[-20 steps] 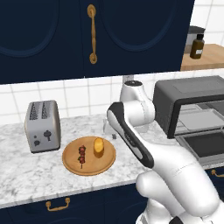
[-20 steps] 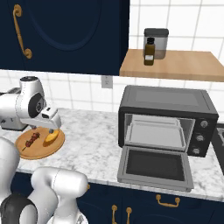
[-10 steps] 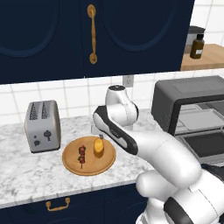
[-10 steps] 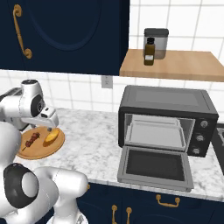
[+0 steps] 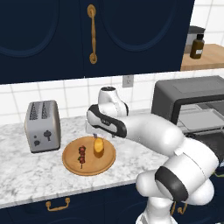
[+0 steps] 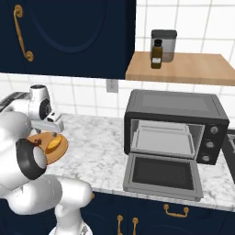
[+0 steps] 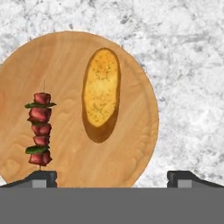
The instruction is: Pick up the kebab skewer and baguette bread, and place them inside the toaster oven. Close the toaster oven door and start by setting the timer.
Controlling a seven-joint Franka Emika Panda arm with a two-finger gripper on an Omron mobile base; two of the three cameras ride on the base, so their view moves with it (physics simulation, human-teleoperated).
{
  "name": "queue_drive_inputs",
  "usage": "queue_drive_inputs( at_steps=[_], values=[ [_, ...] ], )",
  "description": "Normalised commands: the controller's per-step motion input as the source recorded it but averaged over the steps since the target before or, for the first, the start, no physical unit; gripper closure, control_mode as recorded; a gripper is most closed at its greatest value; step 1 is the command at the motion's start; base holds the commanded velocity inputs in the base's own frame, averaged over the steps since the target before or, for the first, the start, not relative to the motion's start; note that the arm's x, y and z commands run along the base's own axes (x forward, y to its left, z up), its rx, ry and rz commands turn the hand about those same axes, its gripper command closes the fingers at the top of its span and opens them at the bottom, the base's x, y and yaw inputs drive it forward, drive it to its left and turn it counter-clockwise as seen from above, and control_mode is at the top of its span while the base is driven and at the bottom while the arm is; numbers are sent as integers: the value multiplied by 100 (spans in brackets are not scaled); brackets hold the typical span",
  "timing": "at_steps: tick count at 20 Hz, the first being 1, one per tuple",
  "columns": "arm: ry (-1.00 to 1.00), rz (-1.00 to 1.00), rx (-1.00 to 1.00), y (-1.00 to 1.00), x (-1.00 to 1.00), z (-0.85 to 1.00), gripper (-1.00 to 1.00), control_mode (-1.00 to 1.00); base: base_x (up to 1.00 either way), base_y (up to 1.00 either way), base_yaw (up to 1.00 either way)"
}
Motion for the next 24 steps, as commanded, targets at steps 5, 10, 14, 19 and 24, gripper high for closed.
queue_drive_inputs(
  at_steps=[5,10,14,19,24],
  values=[
    [3,0,0,12,35,-48,-100,-100,0,0,0],
    [0,0,0,11,27,-47,-100,-100,0,0,0],
    [0,0,0,1,17,-38,-100,-100,0,0,0],
    [0,0,0,6,18,-36,-100,-100,0,0,0],
    [0,-2,0,9,14,-30,-100,-100,0,0,0]
  ],
)
